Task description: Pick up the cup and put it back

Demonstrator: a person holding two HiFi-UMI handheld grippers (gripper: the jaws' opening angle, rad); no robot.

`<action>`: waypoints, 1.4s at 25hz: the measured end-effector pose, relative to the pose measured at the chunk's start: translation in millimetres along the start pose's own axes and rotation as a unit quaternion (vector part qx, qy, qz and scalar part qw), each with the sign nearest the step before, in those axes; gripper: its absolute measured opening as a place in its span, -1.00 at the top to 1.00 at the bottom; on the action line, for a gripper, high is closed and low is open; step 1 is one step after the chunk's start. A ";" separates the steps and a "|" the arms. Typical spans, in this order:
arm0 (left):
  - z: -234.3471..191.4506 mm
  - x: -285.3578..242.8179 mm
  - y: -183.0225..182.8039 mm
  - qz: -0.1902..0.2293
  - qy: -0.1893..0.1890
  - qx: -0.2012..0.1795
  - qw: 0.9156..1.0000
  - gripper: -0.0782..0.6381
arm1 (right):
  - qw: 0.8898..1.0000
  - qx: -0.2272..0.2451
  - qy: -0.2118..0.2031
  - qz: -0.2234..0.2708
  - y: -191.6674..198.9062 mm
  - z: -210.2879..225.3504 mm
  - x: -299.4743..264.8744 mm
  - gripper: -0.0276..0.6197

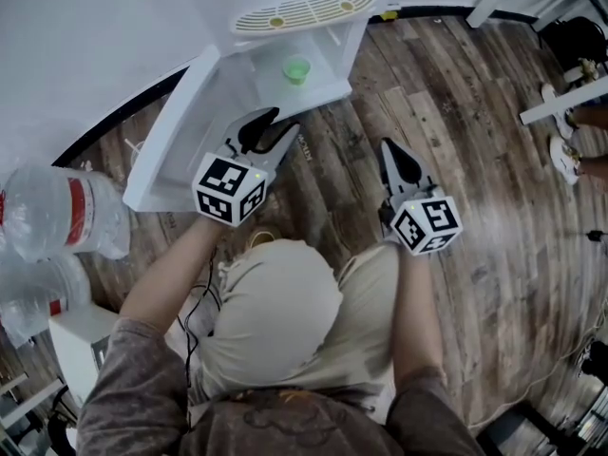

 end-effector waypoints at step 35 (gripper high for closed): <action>61.8 159.1 -419.0 0.014 0.106 0.039 0.993 0.77 | 0.999 -0.044 0.031 -0.005 -403.1 -146.4 84.1 0.91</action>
Point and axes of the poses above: the fingertips, and each gripper's own axes: x backward along the fingers, z to its right, y out of its underside, the point moved 5 cm from there along x, backward along the fingers, and after that the axes turned 3 degrees about -z, right-handed, at the moved point
